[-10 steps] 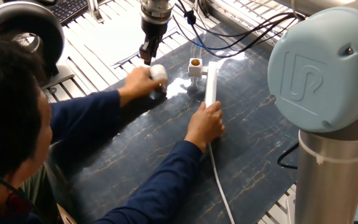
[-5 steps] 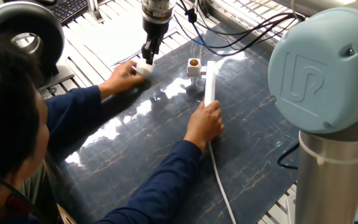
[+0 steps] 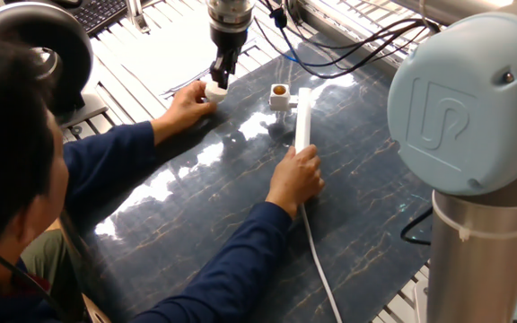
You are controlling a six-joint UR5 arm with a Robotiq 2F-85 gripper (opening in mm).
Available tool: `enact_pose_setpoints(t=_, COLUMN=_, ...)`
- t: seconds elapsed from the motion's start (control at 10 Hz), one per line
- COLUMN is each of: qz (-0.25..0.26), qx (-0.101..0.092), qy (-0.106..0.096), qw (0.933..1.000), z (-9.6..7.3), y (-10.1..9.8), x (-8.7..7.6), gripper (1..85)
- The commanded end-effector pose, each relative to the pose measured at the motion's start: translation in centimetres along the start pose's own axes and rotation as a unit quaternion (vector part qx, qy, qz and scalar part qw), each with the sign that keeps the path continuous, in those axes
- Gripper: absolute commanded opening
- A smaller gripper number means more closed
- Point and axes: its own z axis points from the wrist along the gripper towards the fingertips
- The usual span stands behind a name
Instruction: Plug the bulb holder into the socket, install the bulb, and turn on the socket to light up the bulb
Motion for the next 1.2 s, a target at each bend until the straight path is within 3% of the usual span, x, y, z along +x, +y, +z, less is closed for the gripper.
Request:
enact_pose_setpoints(t=0.0, qz=0.008, qx=0.039, qy=0.018, qw=0.9991, z=-0.5, y=-2.2, x=1.1, gripper=42.0)
enact_pose_setpoints(t=0.1, qz=0.009, qx=0.037, qy=0.015, qw=0.9992, z=-0.5, y=-2.1, x=1.0, gripper=42.0)
enact_pose_setpoints(t=0.2, qz=0.020, qx=0.009, qy=-0.008, qw=0.9997, z=-0.3, y=-0.5, x=-0.3, gripper=42.7)
enact_pose_setpoints(t=0.3, qz=0.029, qx=-0.032, qy=-0.022, qw=0.9988, z=-0.3, y=1.7, x=-1.1, gripper=45.3)
enact_pose_setpoints(t=0.5, qz=0.030, qx=-0.064, qy=-0.023, qw=0.9972, z=-0.4, y=3.5, x=-1.3, gripper=49.3)
enact_pose_setpoints(t=0.8, qz=0.020, qx=-0.078, qy=-0.030, qw=0.9963, z=-0.6, y=4.2, x=-1.7, gripper=52.7)
enact_pose_setpoints(t=1.1, qz=0.032, qx=-0.076, qy=-0.028, qw=0.9962, z=-0.6, y=4.1, x=-1.6, gripper=52.3)
